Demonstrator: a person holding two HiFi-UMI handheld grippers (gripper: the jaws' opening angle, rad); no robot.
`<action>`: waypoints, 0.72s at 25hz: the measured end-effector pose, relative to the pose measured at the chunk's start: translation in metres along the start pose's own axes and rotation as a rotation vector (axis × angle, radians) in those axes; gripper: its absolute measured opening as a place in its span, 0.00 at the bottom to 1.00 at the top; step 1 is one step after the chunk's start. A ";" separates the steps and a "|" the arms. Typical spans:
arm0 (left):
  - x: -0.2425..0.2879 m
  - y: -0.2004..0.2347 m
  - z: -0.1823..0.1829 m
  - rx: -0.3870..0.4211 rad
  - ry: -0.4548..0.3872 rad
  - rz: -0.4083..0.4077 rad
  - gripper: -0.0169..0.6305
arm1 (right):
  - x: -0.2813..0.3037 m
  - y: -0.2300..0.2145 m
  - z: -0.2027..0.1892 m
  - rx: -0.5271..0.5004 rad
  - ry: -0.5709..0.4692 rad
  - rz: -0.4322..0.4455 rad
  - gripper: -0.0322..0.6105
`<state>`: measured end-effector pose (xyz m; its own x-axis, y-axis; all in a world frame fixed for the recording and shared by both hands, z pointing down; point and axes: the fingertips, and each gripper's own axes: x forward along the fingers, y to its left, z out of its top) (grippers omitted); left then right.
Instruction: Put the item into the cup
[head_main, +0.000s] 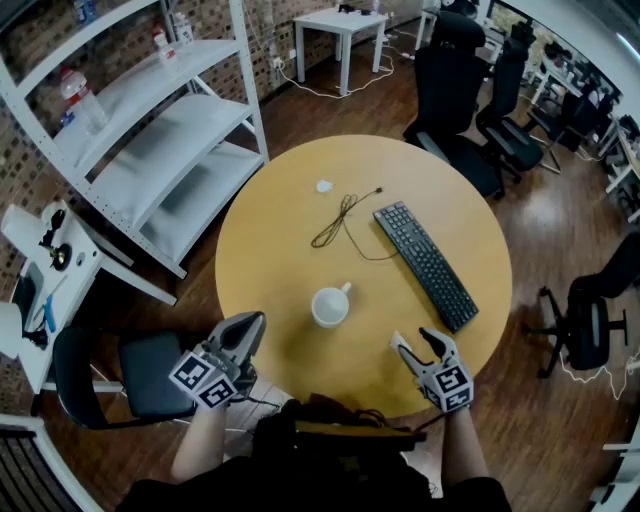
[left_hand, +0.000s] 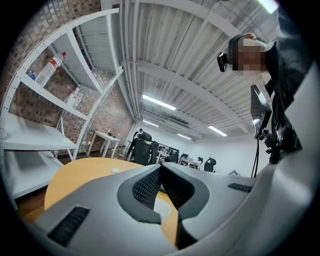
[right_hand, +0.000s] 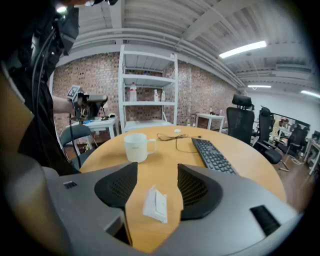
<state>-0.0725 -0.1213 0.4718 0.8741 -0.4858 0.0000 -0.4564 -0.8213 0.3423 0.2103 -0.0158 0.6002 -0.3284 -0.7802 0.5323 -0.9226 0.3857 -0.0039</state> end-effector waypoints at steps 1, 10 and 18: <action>-0.001 0.001 -0.002 -0.003 0.003 0.006 0.02 | 0.007 0.001 -0.009 0.001 0.026 0.006 0.46; -0.018 0.003 -0.018 -0.032 0.030 0.086 0.02 | 0.052 -0.002 -0.068 -0.084 0.193 0.038 0.52; -0.030 -0.003 -0.028 -0.057 0.042 0.130 0.02 | 0.050 -0.009 -0.085 -0.167 0.268 -0.019 0.20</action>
<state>-0.0930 -0.0959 0.4974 0.8151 -0.5727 0.0870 -0.5569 -0.7333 0.3900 0.2196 -0.0160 0.6990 -0.2264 -0.6389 0.7352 -0.8747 0.4654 0.1351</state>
